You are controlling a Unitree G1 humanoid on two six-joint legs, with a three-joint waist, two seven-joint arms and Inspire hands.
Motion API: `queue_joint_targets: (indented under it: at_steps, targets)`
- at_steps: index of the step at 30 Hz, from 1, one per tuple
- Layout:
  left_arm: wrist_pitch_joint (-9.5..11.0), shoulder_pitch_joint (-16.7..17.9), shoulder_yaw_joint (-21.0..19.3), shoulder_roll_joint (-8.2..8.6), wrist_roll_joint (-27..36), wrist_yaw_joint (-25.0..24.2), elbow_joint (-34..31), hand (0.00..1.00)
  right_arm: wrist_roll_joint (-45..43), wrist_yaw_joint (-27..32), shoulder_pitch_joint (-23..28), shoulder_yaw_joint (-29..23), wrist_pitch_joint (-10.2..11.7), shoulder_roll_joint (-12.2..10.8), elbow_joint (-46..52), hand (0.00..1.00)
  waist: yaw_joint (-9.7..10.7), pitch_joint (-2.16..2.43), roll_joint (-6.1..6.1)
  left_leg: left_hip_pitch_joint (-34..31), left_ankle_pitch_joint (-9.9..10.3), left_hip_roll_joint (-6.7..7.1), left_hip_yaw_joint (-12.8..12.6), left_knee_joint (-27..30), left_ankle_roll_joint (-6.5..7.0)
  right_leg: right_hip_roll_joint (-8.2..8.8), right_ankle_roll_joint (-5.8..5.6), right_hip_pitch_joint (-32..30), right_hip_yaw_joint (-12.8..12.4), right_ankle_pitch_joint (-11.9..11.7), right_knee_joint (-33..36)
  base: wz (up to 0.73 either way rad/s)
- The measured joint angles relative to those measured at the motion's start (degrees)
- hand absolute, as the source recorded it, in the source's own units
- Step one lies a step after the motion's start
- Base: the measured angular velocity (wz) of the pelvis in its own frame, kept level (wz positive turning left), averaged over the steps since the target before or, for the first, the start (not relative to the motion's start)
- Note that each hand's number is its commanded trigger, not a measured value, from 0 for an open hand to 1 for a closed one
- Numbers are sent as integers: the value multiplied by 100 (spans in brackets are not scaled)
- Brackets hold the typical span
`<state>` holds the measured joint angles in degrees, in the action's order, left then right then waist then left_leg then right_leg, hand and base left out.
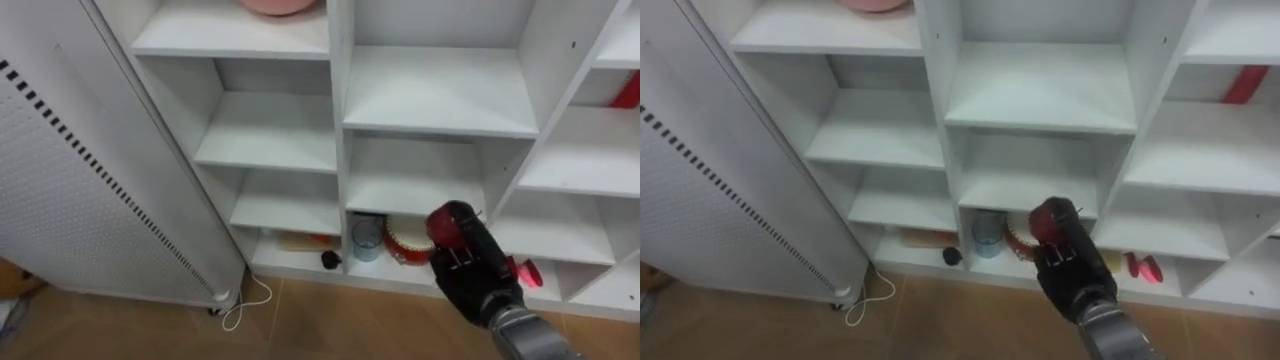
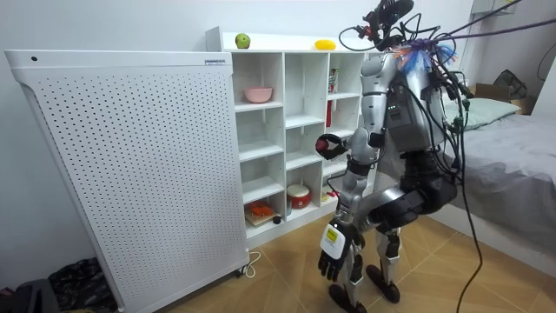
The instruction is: Arrange fruit in the closet
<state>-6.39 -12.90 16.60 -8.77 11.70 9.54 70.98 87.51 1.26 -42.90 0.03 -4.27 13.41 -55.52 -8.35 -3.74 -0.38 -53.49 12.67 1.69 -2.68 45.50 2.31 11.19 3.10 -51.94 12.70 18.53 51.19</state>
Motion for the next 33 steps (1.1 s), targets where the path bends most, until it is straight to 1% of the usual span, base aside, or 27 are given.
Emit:
queue_joint_targets:
  at_steps: [2, 4, 7, 8, 9, 11, 12, 16, 21, 29, 31, 33]
  targets:
    - [-23, -3, 90, -17, -7, 58, -2, 0, 95, 160, -162, -142, 108, 5, 3, 100, 9, 4, -10, -164, -1, 18, -26, 69, 3, 61, 2, -177, -3, 0, 113, 0]
    - [-32, -4, 169, -39, -19, 133, -9, 0, 203, 320, -276, -163, 190, 25, 11, 100, 19, 7, -19, -297, 10, 22, -31, 156, 21, 93, 22, -312, -5, 14, 209, 0]
    - [-24, -4, 170, -83, -69, 164, -7, 0, 309, 567, -466, -383, 274, 44, 11, 100, 25, 10, -45, -475, 1, 26, -34, 243, 43, 106, 41, -474, 5, 24, 294, 4]
    - [-34, 7, 175, -81, -68, 209, -4, 0, 391, 636, -526, -445, 353, 47, 11, 100, 24, 9, -46, -505, -2, 29, -23, 271, 48, 104, 44, -496, 10, 26, 310, 6]
    - [-59, 12, 184, -79, -69, 248, -1, 0, 426, 692, -573, -483, 409, 60, 11, 100, 29, 10, -54, -519, -1, 50, -13, 298, 48, 117, 40, -510, 5, 42, 345, 9]
    - [-64, 4, 214, -79, -69, 279, -1, 0, 435, 820, -637, -528, 430, 120, 11, 100, 48, 11, -56, -528, -1, 107, 14, 315, 49, 169, 21, -518, 3, 86, 412, 15]
    - [-64, 5, 215, -83, -69, 282, 0, 0, 423, 904, -690, -533, 450, 162, 15, 100, 44, 11, -56, -534, 6, 111, 5, 345, 59, 176, 6, -520, -8, 104, 445, 12]
    - [-62, 10, 213, -90, -69, 282, 2, 0, 413, 1102, -760, -537, 557, 183, 201, 100, 56, 13, -60, -564, 38, 102, -1, 419, 92, 174, -15, -520, -8, 133, 486, 0]
    - [-69, 18, 212, -90, -127, 283, 3, 0, 376, 1262, -775, -536, 567, 254, 305, 100, 50, 32, -91, -574, 80, 102, -25, 507, 137, 180, -45, -526, -24, 156, 560, 0]
    - [-73, 46, 157, -92, -507, 288, 7, 0, 215, 1663, -785, -537, 621, 274, 615, 100, 54, 44, -109, -592, 110, 115, -58, 616, 155, 196, -72, -566, -100, 177, 677, -1]
    - [-72, 78, 158, -101, -507, 323, 4, 0, 164, 1763, -786, -536, 623, 276, 677, 100, 59, 49, -118, -591, 115, 110, -58, 618, 146, 195, -71, -569, -100, 177, 677, 0]
    - [-73, 165, 158, -129, -507, 346, 0, 0, 44, 1915, -792, -537, 622, 290, 683, 100, 85, 76, -159, -591, 113, 105, -56, 619, 150, 195, -69, -570, -100, 178, 679, 0]
